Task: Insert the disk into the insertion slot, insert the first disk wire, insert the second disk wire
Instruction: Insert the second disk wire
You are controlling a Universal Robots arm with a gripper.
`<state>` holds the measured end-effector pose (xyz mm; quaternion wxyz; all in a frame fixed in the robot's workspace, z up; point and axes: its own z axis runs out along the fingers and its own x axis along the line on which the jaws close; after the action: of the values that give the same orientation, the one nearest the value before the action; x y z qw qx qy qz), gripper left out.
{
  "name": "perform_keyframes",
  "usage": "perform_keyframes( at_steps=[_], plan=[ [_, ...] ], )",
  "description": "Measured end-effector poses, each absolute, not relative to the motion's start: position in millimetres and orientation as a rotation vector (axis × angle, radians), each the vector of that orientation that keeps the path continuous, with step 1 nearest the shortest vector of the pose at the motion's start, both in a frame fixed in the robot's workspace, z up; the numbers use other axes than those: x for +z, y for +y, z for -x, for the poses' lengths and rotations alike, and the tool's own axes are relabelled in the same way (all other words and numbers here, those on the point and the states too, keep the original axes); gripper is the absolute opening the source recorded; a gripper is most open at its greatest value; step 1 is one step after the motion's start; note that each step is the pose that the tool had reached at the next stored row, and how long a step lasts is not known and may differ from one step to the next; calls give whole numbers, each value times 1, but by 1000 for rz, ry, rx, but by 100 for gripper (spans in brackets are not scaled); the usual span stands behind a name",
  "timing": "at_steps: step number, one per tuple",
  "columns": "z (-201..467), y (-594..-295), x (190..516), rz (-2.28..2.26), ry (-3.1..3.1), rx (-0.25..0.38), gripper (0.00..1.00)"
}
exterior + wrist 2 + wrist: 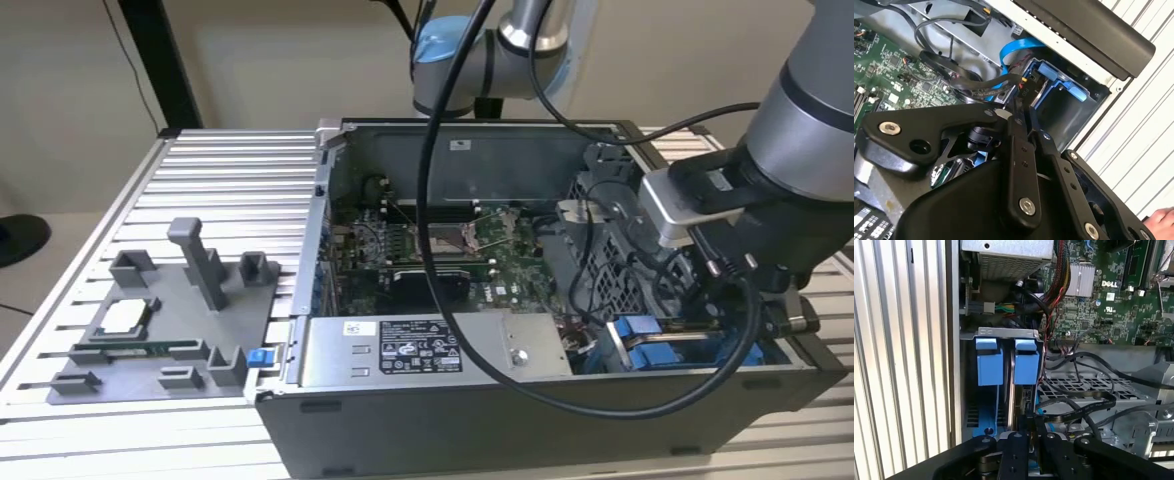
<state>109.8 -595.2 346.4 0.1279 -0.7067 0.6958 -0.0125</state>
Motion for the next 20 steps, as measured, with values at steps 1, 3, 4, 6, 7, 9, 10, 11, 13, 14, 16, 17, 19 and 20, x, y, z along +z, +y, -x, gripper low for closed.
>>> perform_keyframes(
  at_steps=[1,3,4,6,7,9,10,11,13,14,16,17,19,20],
  plan=[
    [-110,-595,346,2056,2024,-37,0],
    [-110,-595,346,2055,2024,-37,0],
    [-109,-595,346,2055,2024,-37,0],
    [-109,-595,346,2054,2022,-41,0],
    [-108,-595,345,2053,2020,-44,0],
    [-108,-595,345,2050,2017,-49,0],
    [-108,-595,345,2049,2016,-51,0],
    [-108,-595,344,2049,2015,-53,0],
    [-106,-595,344,2048,2013,-55,0],
    [-106,-595,343,2047,2012,-57,0],
    [-105,-594,343,2046,2011,-60,0],
    [-105,-594,342,2045,2010,-61,0],
    [-104,-593,342,2044,2008,-64,0],
    [-104,-593,341,2043,2006,-67,0]
  ],
)
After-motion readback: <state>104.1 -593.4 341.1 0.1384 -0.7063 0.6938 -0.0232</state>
